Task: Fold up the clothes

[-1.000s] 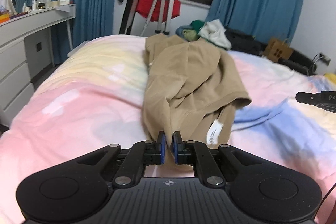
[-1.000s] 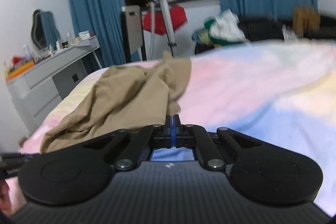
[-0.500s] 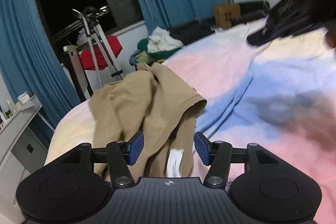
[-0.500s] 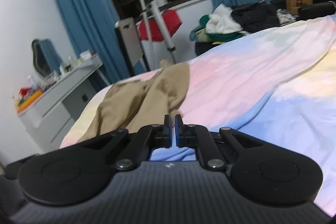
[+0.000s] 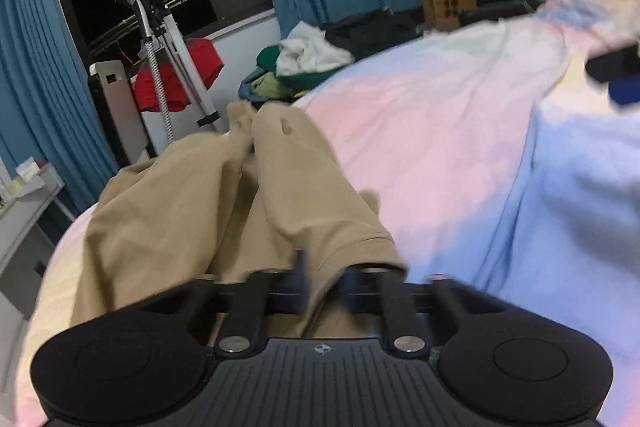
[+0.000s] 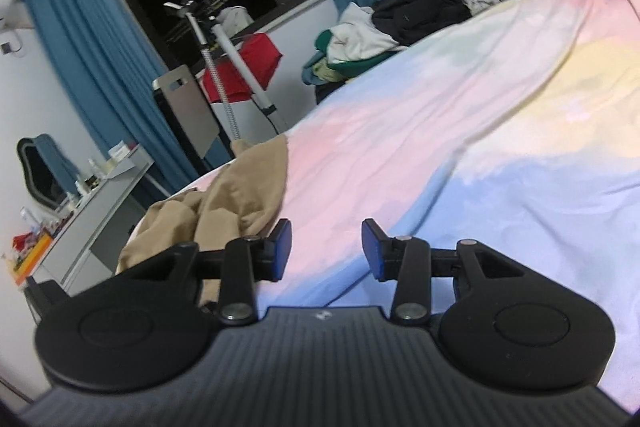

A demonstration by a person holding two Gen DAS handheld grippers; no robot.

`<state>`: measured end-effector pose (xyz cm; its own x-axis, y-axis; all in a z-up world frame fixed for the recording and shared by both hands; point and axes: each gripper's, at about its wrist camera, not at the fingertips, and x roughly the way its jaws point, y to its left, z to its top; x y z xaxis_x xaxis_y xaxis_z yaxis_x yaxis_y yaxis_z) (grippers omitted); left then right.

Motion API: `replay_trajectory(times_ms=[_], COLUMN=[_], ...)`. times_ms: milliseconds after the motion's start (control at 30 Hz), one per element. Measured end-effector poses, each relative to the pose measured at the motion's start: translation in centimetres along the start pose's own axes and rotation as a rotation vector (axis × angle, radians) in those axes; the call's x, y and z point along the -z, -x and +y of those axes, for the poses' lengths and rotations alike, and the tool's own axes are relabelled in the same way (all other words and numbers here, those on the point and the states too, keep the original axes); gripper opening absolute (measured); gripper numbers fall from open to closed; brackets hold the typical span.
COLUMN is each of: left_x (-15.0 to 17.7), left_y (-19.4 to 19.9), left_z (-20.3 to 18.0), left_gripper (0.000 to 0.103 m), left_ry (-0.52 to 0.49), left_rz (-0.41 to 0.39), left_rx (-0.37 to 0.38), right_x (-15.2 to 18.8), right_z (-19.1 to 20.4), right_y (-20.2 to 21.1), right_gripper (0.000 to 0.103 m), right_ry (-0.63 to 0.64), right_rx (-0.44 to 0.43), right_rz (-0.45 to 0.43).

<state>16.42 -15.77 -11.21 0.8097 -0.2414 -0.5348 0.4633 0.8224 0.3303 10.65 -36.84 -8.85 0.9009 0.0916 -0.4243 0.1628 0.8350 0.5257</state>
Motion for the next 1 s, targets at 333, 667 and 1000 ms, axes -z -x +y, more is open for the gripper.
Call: replay_trajectory(times_ms=[333, 667, 1000], left_x=[-3.8, 0.3, 7.0], left_y=[6.5, 7.4, 14.0], left_z=[-3.6, -3.9, 2.9], left_gripper=[0.008, 0.047, 0.059], left_ry=[-0.025, 0.049, 0.134], left_rz=[-0.173, -0.050, 0.101], left_rx=[0.307, 0.286, -0.005], right_x=[-0.5, -0.9, 2.4], right_z=[-1.3, -1.7, 4.7], right_y=[1.5, 2.3, 1.2], right_gripper=[0.042, 0.042, 0.042], right_ry=[-0.035, -0.014, 0.346], right_rx=[0.044, 0.027, -0.074], right_rz=[-0.071, -0.058, 0.068])
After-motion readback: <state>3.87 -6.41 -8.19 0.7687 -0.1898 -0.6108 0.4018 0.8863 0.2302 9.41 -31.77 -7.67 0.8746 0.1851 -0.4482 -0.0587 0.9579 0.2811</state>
